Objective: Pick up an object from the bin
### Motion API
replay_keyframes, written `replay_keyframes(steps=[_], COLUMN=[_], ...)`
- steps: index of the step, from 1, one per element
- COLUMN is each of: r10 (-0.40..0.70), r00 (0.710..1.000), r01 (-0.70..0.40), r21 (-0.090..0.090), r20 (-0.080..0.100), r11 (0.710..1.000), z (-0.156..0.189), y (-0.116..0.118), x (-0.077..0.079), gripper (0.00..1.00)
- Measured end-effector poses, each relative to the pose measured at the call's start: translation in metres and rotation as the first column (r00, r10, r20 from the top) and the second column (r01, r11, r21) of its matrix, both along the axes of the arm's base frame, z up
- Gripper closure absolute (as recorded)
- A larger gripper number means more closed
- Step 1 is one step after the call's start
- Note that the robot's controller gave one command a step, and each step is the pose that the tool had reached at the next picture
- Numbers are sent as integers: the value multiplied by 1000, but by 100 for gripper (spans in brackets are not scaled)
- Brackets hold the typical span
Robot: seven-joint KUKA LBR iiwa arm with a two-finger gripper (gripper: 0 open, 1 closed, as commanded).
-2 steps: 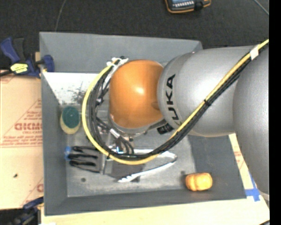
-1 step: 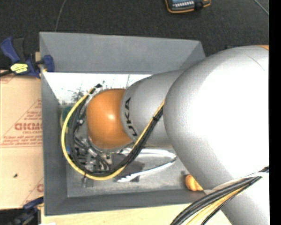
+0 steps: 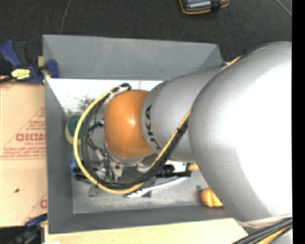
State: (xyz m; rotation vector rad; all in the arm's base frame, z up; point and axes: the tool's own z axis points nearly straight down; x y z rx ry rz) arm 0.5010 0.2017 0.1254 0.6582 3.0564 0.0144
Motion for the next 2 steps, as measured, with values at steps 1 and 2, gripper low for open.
replay_keyframes(steps=[1, 2], r10=[397, -121], r00=[918, 993], r01=[-397, 121], r21=[-5, 5], r20=[-13, 4], r11=[918, 993], z=[-52, -54], y=[8, -6], x=[18, 32], gripper=[0, 0])
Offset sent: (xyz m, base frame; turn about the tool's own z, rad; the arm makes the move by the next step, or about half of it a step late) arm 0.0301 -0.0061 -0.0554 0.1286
